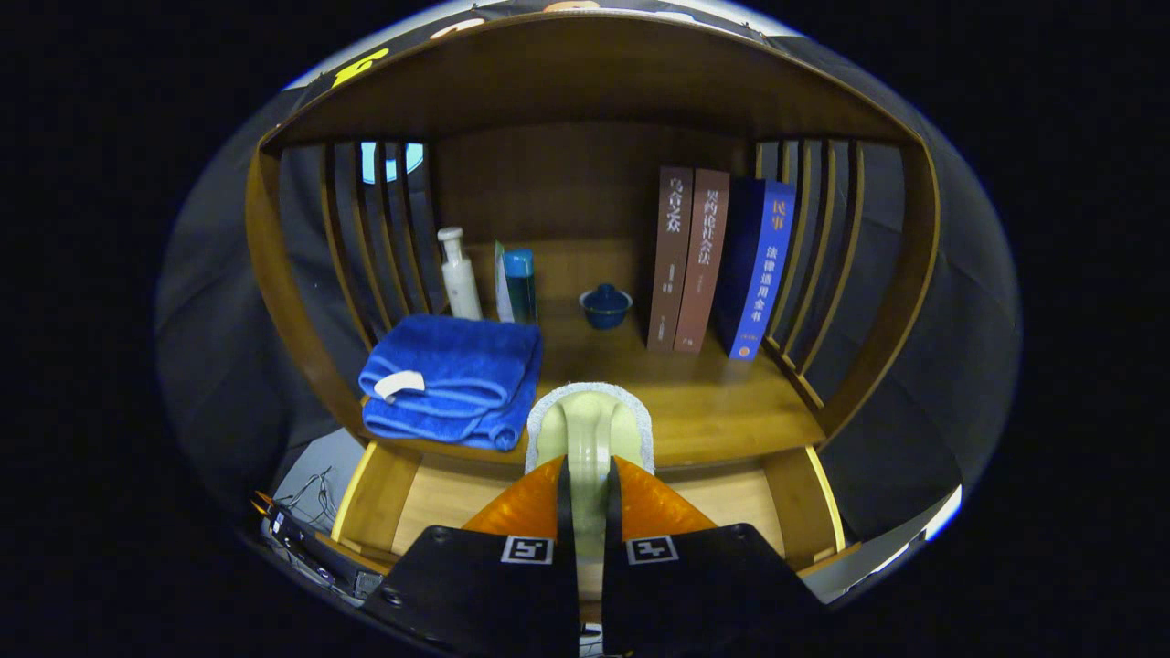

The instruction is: Pull open the drawer, take out the items inside it, and place them on the countertop above the cabinet.

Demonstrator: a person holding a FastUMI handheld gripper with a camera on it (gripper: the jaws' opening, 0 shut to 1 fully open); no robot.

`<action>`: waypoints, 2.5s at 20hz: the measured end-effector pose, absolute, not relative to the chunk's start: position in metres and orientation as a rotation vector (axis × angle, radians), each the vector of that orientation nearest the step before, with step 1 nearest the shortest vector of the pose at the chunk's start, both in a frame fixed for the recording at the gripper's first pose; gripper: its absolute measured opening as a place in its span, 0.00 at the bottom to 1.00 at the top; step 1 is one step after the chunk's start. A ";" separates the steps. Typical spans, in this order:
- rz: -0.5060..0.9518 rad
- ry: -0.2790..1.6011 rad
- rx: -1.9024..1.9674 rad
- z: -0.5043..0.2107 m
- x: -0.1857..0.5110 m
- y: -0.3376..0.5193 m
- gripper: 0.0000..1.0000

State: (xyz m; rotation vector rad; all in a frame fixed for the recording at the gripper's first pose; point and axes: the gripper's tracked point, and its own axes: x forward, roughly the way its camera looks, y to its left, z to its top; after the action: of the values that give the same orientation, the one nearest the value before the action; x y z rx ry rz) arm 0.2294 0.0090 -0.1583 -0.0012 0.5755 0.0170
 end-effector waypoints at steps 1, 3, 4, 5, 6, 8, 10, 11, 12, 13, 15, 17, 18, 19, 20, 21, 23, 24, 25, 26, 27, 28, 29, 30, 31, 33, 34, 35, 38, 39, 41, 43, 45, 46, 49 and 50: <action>0.015 0.574 0.000 -0.156 0.240 0.007 0.14; 0.011 0.576 -0.005 -0.156 0.264 0.004 0.14; 0.018 0.585 -0.004 -0.160 0.276 0.005 0.14; 0.025 0.595 0.002 -0.163 0.288 0.007 0.14; 0.020 0.604 0.005 -0.166 0.301 0.005 0.14; 0.025 0.625 -0.005 -0.172 0.321 0.006 0.15; 0.042 0.654 -0.024 -0.183 0.338 0.010 0.14; 0.048 0.671 -0.025 -0.189 0.344 0.012 0.14; 0.048 0.686 -0.023 -0.196 0.351 0.011 0.15; 0.040 0.702 -0.019 -0.201 0.355 0.010 0.15; 0.036 0.726 -0.011 -0.206 0.362 0.009 0.16; 0.042 0.743 -0.003 -0.215 0.369 0.009 0.18; 0.042 0.749 0.000 -0.219 0.372 0.010 0.21; 0.044 0.756 0.005 -0.218 0.371 0.009 0.22; 0.043 0.759 0.014 -0.225 0.375 0.010 0.24; 0.048 0.756 0.020 -0.224 0.375 0.011 0.25; 0.046 0.743 0.016 -0.219 0.378 0.010 0.32; 0.052 0.734 0.015 -0.219 0.379 0.012 0.43; 0.052 0.725 0.008 -0.217 0.380 0.012 0.47; 0.055 0.713 0.001 -0.216 0.381 0.012 0.61; 0.057 0.704 -0.005 -0.214 0.381 0.013 0.74; 0.064 0.696 -0.009 -0.213 0.380 0.015 0.87; 0.064 0.691 -0.013 -0.212 0.379 0.016 1.00; 0.066 0.686 -0.017 -0.211 0.378 0.017 0.99; 0.068 0.681 -0.019 -0.210 0.377 0.019 0.99; 0.069 0.661 -0.028 -0.206 0.374 0.019 0.99; 0.070 0.637 -0.025 -0.200 0.372 0.020 0.99; 0.072 0.604 -0.020 -0.192 0.370 0.022 0.99; 0.075 0.454 -0.029 -0.155 0.356 0.025 0.99; 0.074 0.395 -0.038 -0.140 0.347 0.026 0.99; 0.072 0.266 -0.056 -0.110 0.321 0.031 0.99; 0.051 0.169 -0.074 -0.086 0.289 0.030 0.99; 0.047 0.090 -0.062 -0.064 0.255 0.032 1.00; 0.051 0.062 -0.048 -0.055 0.236 0.033 1.00; 0.039 0.013 -0.022 -0.041 0.189 0.029 0.99; 0.035 0.007 -0.021 -0.040 0.174 0.031 0.99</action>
State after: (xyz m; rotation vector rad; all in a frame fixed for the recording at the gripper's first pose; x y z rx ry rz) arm 0.1741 0.0308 -0.0403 -0.0210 0.0072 0.0349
